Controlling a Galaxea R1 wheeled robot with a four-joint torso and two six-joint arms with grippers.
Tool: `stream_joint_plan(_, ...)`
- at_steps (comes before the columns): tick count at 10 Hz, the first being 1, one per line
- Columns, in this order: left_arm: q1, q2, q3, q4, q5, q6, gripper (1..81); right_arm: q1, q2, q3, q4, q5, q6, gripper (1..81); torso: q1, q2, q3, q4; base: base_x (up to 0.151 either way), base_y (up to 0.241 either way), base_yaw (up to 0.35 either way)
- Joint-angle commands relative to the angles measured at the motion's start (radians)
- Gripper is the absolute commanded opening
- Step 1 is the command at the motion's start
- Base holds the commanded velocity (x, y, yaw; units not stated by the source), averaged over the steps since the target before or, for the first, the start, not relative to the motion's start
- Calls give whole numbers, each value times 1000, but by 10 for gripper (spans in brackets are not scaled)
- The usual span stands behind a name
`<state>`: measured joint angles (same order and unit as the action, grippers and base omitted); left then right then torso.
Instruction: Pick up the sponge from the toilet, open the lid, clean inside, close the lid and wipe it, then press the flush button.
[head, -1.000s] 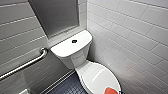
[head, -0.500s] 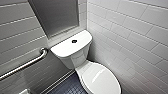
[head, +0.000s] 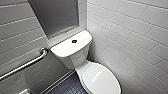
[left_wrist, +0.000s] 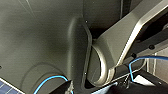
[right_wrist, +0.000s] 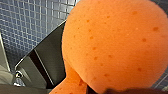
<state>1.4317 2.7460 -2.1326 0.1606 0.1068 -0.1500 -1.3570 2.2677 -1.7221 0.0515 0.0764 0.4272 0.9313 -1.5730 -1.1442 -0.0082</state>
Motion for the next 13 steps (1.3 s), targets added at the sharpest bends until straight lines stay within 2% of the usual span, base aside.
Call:
stream_joint_plan(1,16,-1,19,0,82,9,811,-80,63,-16,-67,6,-4,10,-64,100,99,0,0,0,0)
stream_joint_plan(2,17,5,11,0,82,9,811,-98,97,-51,-73,6,-4,10,-77,119,112,0,0,0,0)
stream_joint_plan(4,17,26,-50,-9,82,7,811,-129,172,-112,-111,6,-5,10,-116,181,177,0,0,0,0)
stream_joint_plan(5,17,38,-75,-9,82,3,811,-139,199,-131,-124,6,-5,10,-140,217,214,20,0,0,0)
stream_joint_plan(6,17,51,-107,-10,82,0,811,-153,222,-143,-142,6,-5,10,-161,250,248,0,0,0,0)
stream_joint_plan(7,25,58,-127,-10,80,0,811,-161,242,-148,-150,6,-4,10,-187,288,284,3,0,0,0)
stream_joint_plan(8,32,65,-147,-9,77,0,811,-169,259,-158,-156,6,-5,10,-211,324,224,4,0,0,0)
stream_joint_plan(9,34,83,-176,-7,76,0,811,-170,287,-205,-157,6,-4,10,-231,353,242,4,0,0,0)
stream_joint_plan(12,34,137,-270,-6,77,1,811,-179,402,-416,-156,-4,-2,10,-294,451,259,4,0,0,0)
stream_joint_plan(13,33,152,-288,-4,77,1,811,-181,434,-465,-156,-4,-2,10,-318,488,283,4,0,0,0)
